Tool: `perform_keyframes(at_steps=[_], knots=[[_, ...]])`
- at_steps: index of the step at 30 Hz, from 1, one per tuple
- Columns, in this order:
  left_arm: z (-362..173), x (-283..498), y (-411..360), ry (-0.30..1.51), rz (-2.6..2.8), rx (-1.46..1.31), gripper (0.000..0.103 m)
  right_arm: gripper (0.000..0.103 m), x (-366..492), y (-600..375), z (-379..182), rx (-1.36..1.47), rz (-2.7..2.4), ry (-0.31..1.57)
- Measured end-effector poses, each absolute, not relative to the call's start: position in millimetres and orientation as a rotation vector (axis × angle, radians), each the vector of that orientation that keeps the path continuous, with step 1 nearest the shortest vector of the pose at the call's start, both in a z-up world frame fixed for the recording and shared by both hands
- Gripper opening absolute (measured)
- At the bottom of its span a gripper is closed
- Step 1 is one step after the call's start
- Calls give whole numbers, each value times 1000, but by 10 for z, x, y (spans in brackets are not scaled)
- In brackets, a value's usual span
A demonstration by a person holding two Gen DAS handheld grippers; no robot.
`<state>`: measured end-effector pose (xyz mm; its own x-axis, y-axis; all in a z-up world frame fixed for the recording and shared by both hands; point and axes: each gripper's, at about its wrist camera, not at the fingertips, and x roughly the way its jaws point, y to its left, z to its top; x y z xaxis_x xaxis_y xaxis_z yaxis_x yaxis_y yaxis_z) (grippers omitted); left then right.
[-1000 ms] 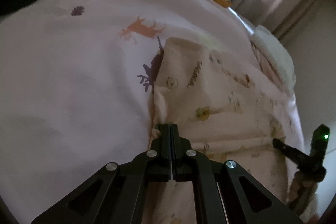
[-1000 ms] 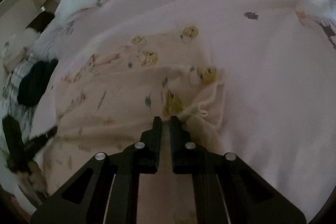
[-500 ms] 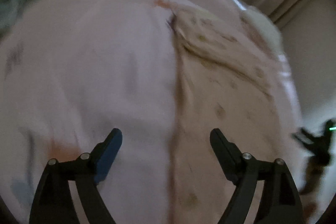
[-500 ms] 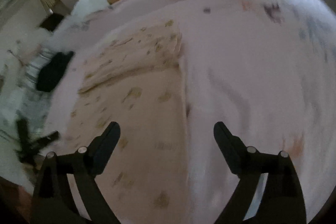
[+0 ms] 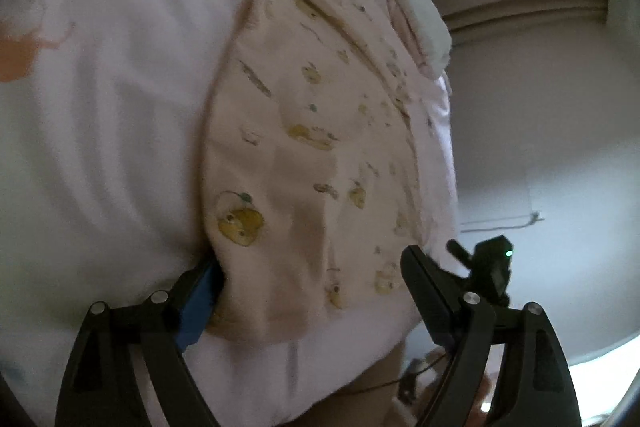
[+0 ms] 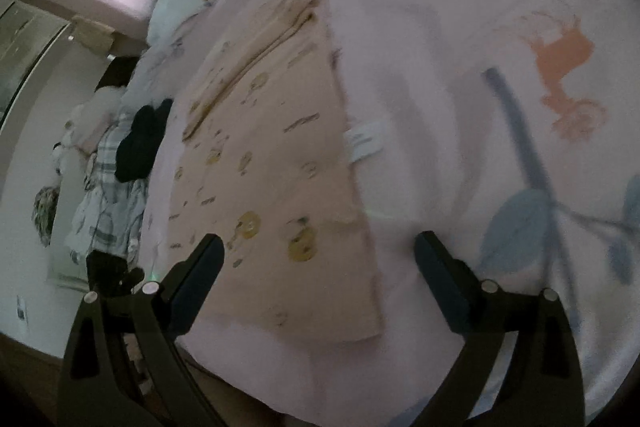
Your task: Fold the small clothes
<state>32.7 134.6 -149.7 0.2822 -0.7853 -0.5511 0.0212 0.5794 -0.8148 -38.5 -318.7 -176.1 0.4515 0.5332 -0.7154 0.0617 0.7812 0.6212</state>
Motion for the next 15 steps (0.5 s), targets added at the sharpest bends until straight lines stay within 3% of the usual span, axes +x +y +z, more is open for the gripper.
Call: perform_keyframes(at_steps=[3,10,13,15], knots=[[-1561,292,1301,1204,-727,-892,78,97,-489,-3122,-1787,676,370,1062],[-1628,255,1210,1197,-751,-993,74,95,-556,-3052,-1832,820,441,1051],[-1659,372,1168,1199,-708,-1018,57,80,-537,-2974,-1892,916,507,1063],[-1658,425,1182,1194,-640,-992,38,60,-520,-3010,-1922,949,467,1052]])
